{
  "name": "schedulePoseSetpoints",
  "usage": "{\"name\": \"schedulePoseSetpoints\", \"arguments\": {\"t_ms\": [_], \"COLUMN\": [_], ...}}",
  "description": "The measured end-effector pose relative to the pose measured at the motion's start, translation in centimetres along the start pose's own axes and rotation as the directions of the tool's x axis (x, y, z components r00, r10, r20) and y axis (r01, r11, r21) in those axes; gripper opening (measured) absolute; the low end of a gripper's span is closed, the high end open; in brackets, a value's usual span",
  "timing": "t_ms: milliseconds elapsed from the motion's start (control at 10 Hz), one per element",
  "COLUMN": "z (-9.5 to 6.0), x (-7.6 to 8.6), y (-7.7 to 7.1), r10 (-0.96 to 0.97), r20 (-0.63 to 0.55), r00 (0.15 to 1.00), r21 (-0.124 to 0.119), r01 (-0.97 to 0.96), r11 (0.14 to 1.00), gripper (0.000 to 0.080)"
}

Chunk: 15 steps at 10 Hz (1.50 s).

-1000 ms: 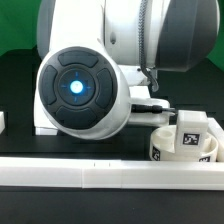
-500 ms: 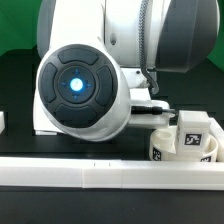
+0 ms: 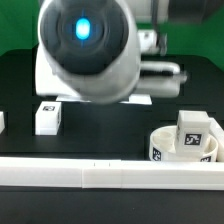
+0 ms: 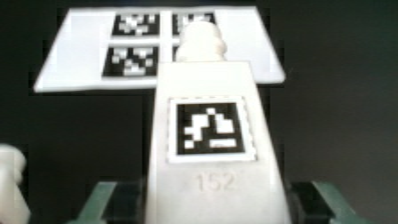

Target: Assemble stool

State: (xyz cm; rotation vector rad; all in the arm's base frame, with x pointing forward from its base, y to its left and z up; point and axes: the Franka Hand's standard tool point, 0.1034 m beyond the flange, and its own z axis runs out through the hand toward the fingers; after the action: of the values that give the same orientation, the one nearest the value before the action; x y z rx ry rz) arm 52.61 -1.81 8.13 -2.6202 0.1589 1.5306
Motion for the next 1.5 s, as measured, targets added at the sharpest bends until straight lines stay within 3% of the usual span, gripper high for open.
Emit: {"name": "schedulePoseSetpoints", "arguments": {"t_ms": [200,500,600,800,900,1000,1300,1400,1500], "z": [0.7,0.1,-1.5,-3.0,-2.7,-3.5,-4.7,-5.3,-5.2], "x": [1.1,1.4,2.1,-1.4,-1.3,0.2,0.3,-0.2,-1.5], "y": [0.2,0.1,-0.9,-2.8,-2.7,-2.8,-3.4,-4.8,-6.3], "r10": [0.000,-0.001,0.011,0.005,0.007,0.008,0.015,0.020,-0.001], "r20": [-0.010,-0.049,-0.152,-0.302,-0.351,-0.425,-0.598,-0.673,-0.709], "r00": [1.000,0.999,0.988,0.953,0.936,0.905,0.802,0.739,0.706], "r21": [0.000,-0.001,-0.004,0.018,0.021,0.020,0.028,0.034,0.022], "r01": [0.000,0.001,-0.012,0.001,0.001,0.001,0.002,0.003,0.024], "r11": [1.000,1.000,1.000,1.000,1.000,1.000,1.000,0.999,0.999], "gripper": [0.0335,0.0337,0.0337,0.0337,0.0337,0.0337,0.0337,0.0337,0.0337]}}
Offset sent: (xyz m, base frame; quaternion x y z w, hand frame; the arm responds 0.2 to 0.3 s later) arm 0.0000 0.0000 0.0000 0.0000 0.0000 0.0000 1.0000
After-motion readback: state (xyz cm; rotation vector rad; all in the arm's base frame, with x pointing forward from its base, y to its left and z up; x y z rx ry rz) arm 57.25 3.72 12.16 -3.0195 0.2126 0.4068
